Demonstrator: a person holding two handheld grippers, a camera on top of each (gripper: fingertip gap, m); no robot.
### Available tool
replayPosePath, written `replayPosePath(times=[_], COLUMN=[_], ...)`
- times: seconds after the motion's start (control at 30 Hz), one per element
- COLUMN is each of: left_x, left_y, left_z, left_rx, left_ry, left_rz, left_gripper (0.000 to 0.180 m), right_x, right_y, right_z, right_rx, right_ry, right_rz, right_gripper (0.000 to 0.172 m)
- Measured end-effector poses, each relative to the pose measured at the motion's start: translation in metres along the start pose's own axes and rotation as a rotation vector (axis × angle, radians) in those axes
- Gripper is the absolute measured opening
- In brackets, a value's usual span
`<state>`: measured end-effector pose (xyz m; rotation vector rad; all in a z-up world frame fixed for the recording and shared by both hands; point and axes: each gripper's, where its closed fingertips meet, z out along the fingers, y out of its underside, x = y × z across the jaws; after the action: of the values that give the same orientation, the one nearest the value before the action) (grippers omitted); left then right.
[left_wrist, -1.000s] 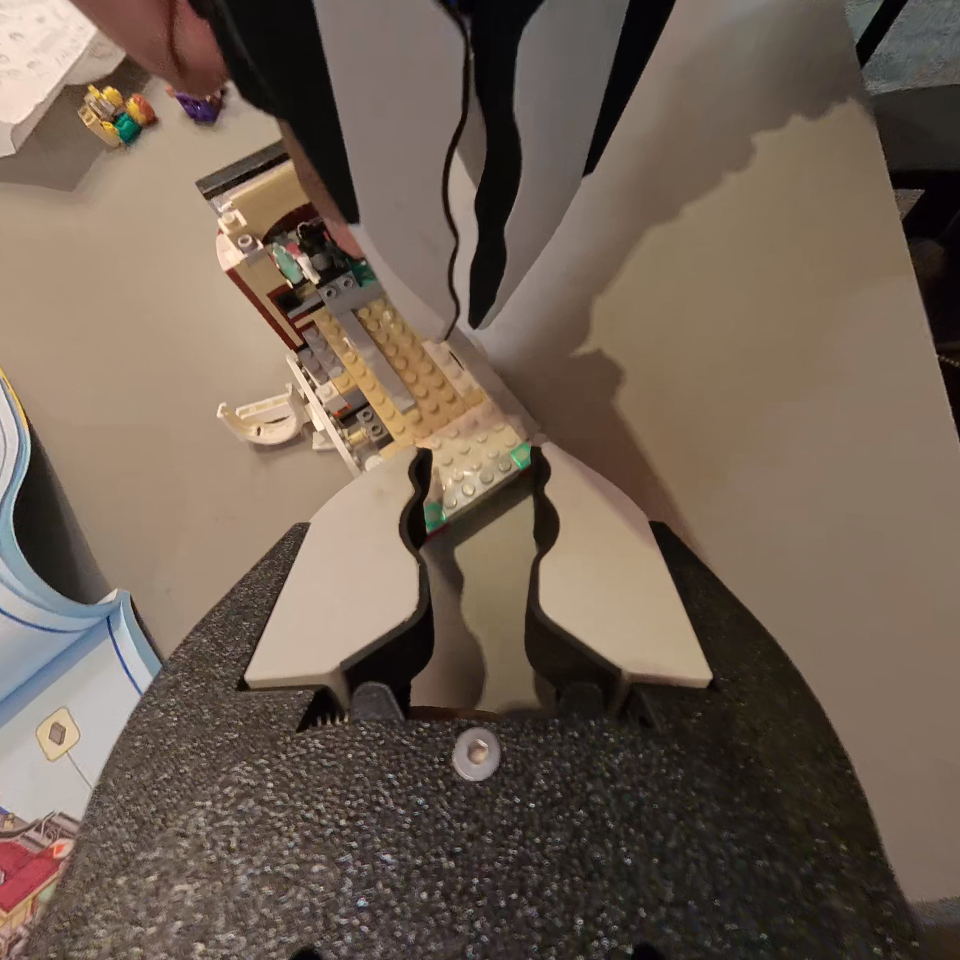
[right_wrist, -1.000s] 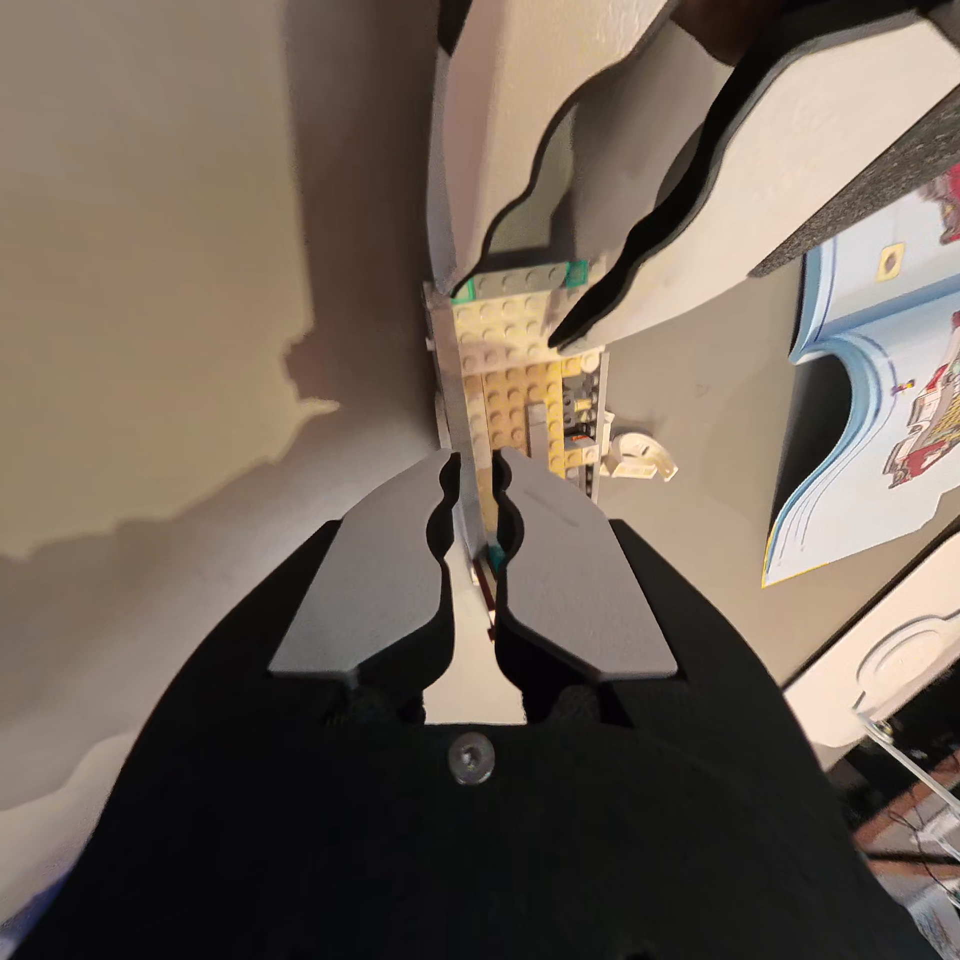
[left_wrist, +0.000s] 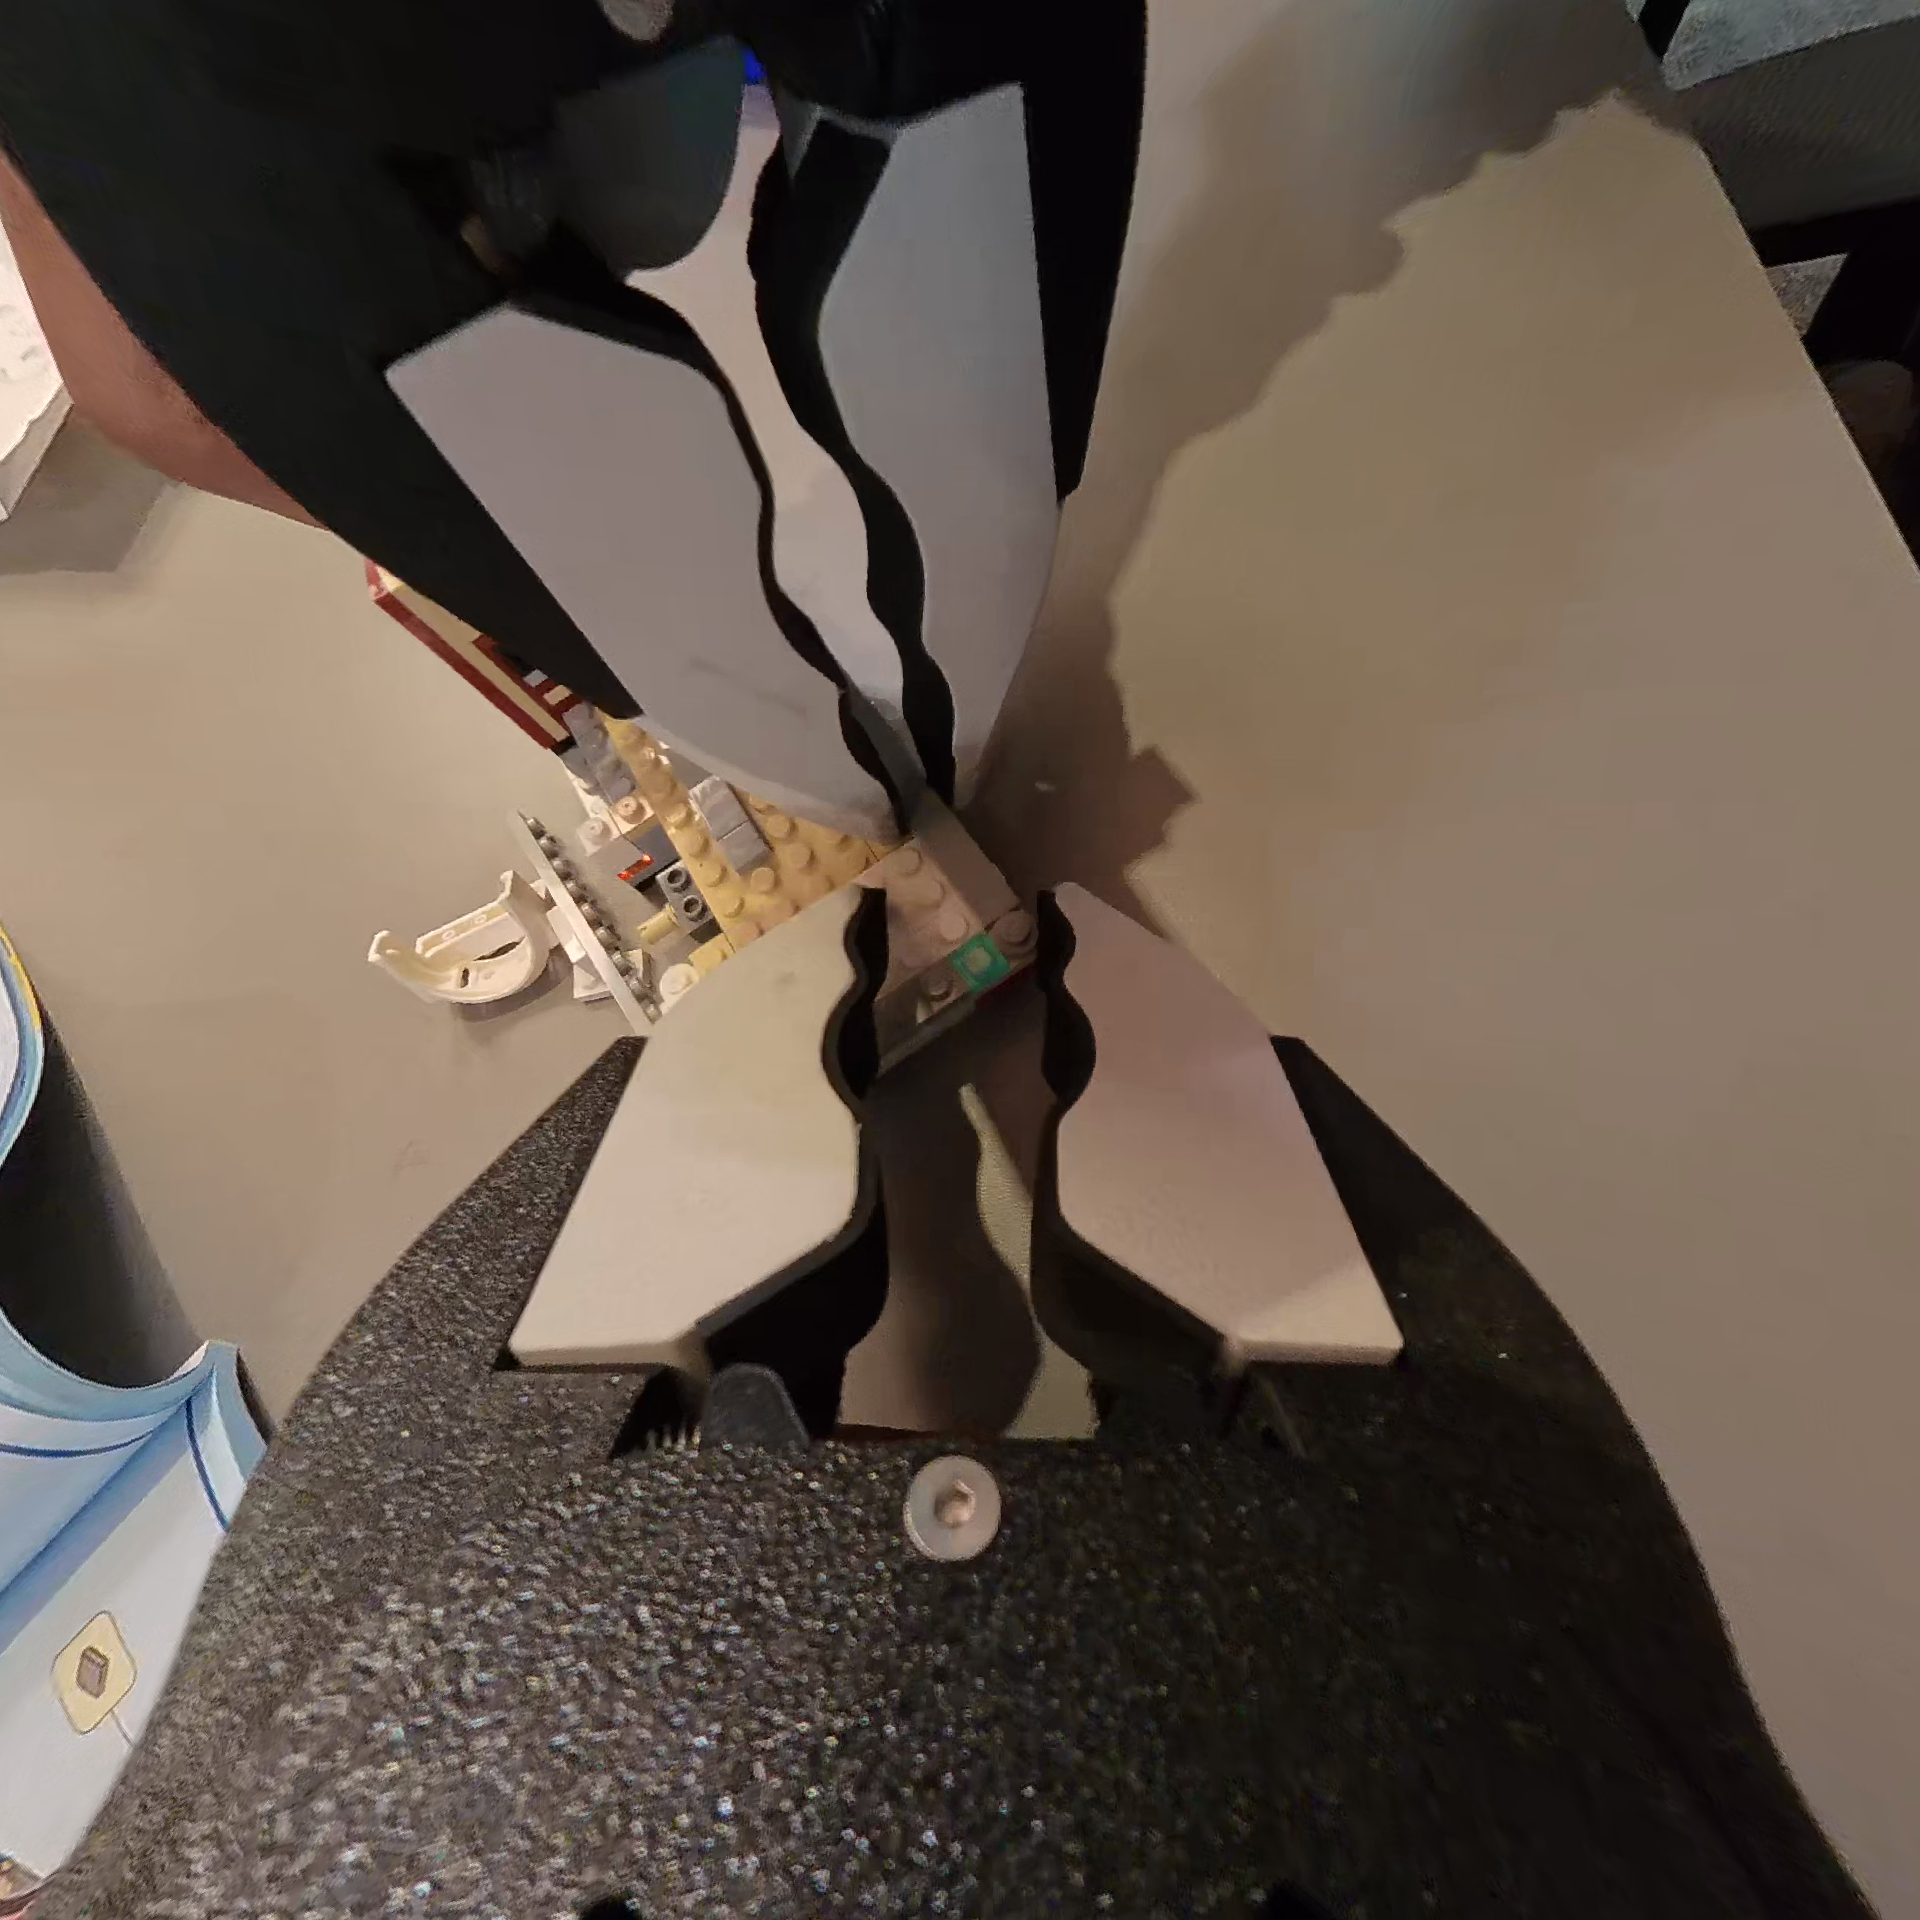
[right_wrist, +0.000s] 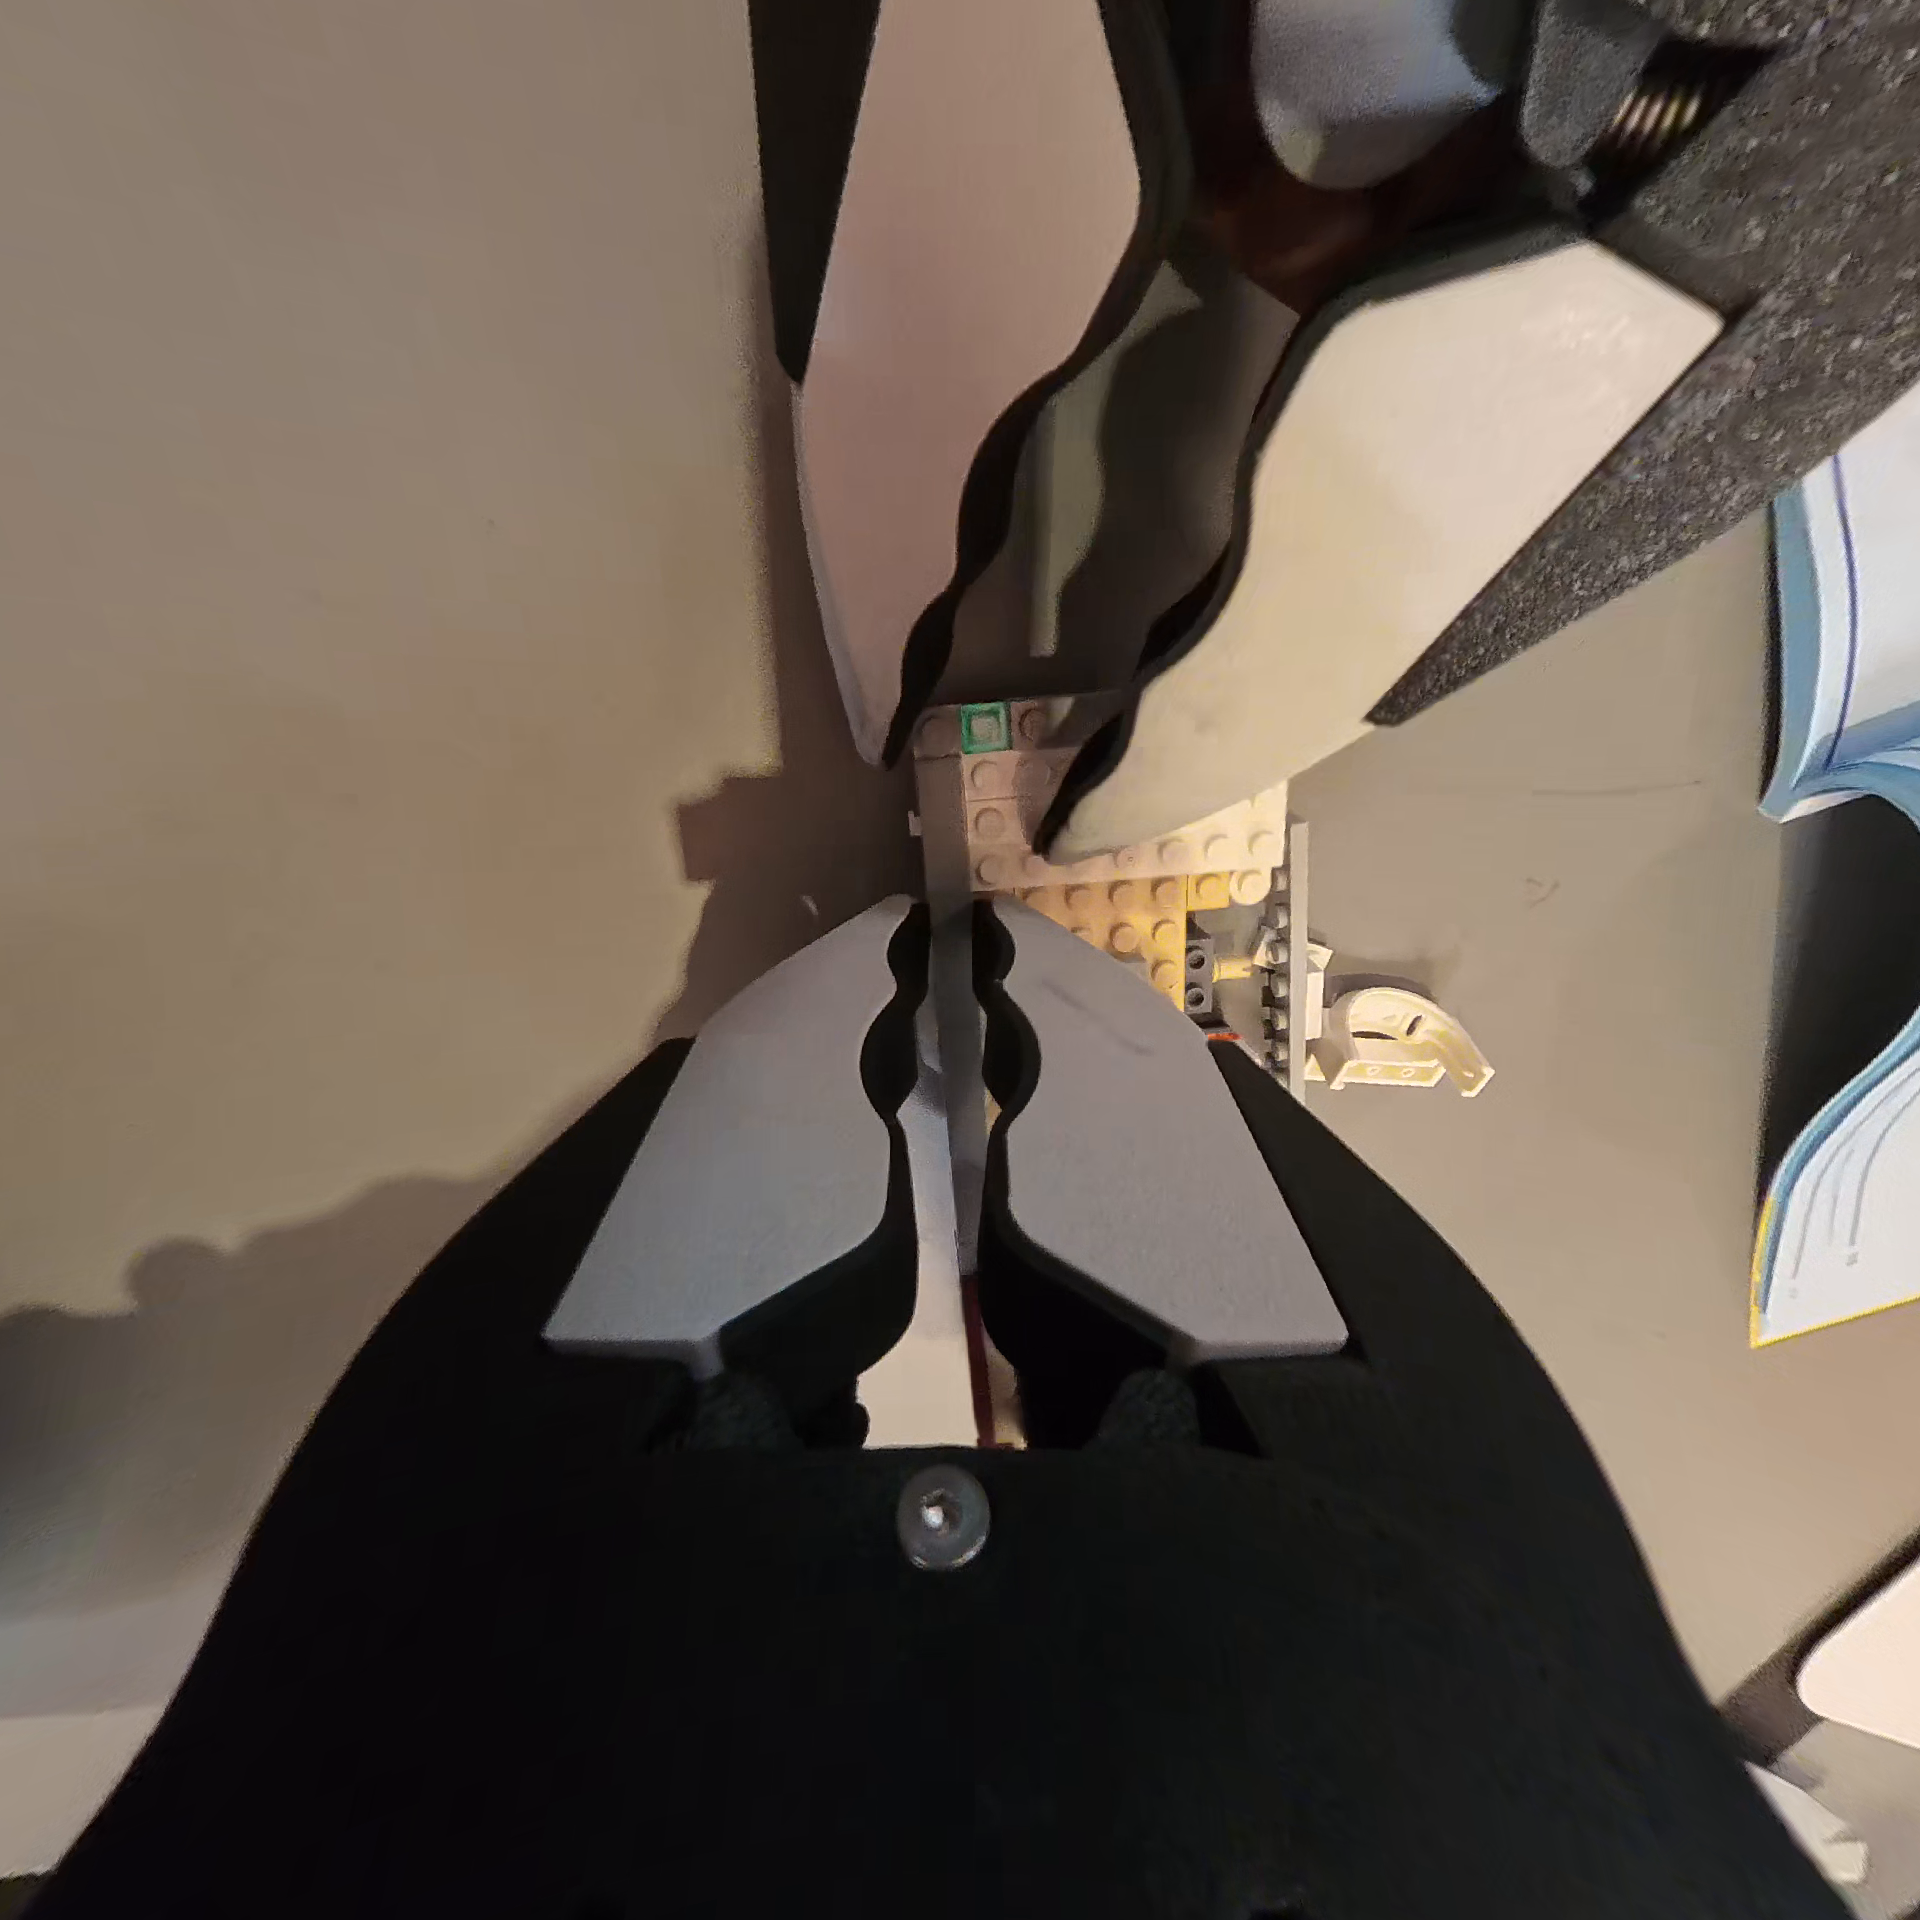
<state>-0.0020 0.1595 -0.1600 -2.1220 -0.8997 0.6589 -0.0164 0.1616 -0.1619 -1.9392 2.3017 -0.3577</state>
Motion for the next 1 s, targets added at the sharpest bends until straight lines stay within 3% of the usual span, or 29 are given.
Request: replayPosePath(times=[0.63, 0.77, 1.0], left_x=[-0.001, 0.000, 0.000], left_y=[0.000, 0.000, 0.000], left_z=[0.001, 0.000, 0.000], left_rx=[-0.001, 0.000, 0.000], left_ry=[-0.002, -0.001, -0.003], left_rz=[-0.002, -0.003, 0.000], left_gripper=[0.028, 0.028, 0.028], right_x=[0.001, 0.010, 0.011], right_y=[0.000, -0.013, 0.003], right_z=[-0.002, -0.036, -0.047], right_rx=[0.054, 0.181, 0.130], right_ry=[-0.032, -0.009, 0.055], right_rz=[0.036, 0.091, 0.100], right_gripper=[0.007, 0.007, 0.008])
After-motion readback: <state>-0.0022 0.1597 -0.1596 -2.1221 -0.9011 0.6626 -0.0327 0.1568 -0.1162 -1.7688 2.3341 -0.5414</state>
